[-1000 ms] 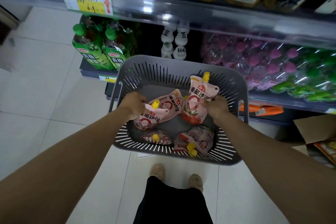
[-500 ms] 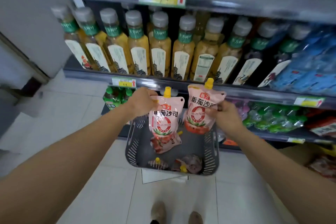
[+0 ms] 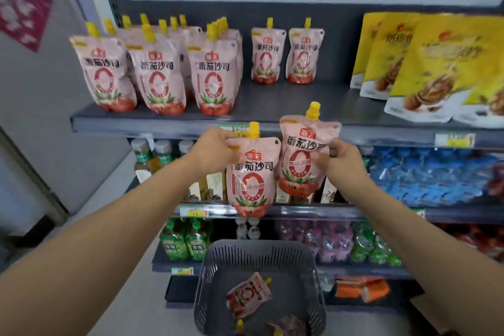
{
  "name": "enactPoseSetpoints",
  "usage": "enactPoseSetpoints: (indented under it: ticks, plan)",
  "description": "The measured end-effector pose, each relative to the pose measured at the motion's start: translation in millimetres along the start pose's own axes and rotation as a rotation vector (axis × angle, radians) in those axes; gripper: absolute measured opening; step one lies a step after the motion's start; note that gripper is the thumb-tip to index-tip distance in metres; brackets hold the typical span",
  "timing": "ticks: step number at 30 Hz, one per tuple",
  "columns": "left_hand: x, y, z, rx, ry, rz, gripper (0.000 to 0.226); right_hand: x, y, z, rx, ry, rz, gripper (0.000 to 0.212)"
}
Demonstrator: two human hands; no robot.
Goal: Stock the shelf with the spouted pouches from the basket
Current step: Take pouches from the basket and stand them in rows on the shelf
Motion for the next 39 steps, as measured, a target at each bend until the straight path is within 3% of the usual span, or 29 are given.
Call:
enactPoseSetpoints:
  ticks: [12,20,35,39]
  plan:
    - [14.0,41.0,88.9,-0.259,-0.187,0.125,0.019,33.7,26.2,-93.7,0.134,0.227,0.152,0.016]
    - [52.8,39.6,129.1,-0.21,-0.234,0.248,0.028,84.3,46.4,-111.5,0.1,0.286,0.195,0.017]
    - [150.7,20.2,153.0,-0.097,-0.18,0.459,0.019,243.7,55.4,-87.2,0.041,0.199,0.111,0.013]
    - [164.5,21.6,154.6,-0.036,-0.115,0.489,0.038,276.6,44.4,-69.9,-0.007,0.134,0.092,0.012]
Point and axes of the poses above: each hand's wrist, its own x-axis towards the middle knuckle, its own y-axis out of the back of the hand, z = x × y, the point moved 1 cm from there along x, towards the middle knuckle, and after that the axes turned 1 degree about -z, right-handed, at the moved point
